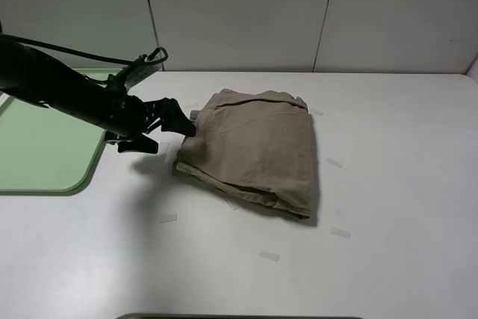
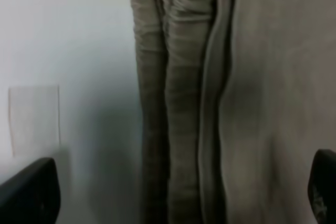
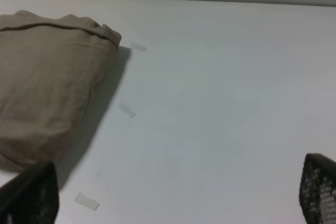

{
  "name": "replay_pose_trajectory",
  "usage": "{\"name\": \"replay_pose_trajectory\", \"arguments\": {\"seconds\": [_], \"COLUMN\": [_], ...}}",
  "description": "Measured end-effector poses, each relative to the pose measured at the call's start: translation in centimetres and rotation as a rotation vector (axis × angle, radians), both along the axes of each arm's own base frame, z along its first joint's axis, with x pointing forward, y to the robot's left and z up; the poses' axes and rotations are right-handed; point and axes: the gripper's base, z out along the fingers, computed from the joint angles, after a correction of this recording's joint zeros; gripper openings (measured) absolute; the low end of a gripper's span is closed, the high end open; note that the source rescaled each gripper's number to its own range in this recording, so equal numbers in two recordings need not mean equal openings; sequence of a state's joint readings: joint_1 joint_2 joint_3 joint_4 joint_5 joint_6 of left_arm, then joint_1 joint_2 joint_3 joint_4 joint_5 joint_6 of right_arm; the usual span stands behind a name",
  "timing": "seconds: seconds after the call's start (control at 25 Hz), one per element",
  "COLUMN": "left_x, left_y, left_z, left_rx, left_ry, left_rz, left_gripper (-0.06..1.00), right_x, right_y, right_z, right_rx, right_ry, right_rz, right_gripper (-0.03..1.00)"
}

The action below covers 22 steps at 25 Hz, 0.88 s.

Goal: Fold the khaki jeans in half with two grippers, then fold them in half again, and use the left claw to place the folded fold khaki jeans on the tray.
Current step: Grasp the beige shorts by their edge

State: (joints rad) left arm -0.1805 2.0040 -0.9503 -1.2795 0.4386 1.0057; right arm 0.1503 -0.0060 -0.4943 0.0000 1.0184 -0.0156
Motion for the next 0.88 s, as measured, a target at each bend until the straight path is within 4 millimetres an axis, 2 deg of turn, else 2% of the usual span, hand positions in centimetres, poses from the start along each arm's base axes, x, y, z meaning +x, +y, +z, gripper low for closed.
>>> {"name": "replay_pose_trajectory", "arguments": {"seconds": [0.12, 0.44, 0.6, 0.88], "left_x": [0.6, 2.2, 2.3, 2.0], "left_y": [-0.5, -2.8, -4.1, -5.4], "left_z": [-1.2, -1.8, -2.1, -2.2], "left_rx": [-0.004, -0.057, -0.085, -0.072], "left_ry": [0.020, 0.013, 0.020, 0.013], "left_rz": [-0.014, -0.068, -0.088, -0.110], "left_gripper": [0.98, 0.98, 0.97, 0.86], "right_x": [0.0, 0.0, 0.0, 0.0], "right_y": [0.0, 0.0, 0.0, 0.0], "right_z": [0.0, 0.0, 0.0, 0.0], "right_rx": [0.000, 0.000, 0.000, 0.000], "right_ry": [0.000, 0.000, 0.000, 0.000], "right_rz": [0.000, 0.000, 0.000, 0.000], "right_gripper": [1.00, 1.00, 1.00, 1.00]}}
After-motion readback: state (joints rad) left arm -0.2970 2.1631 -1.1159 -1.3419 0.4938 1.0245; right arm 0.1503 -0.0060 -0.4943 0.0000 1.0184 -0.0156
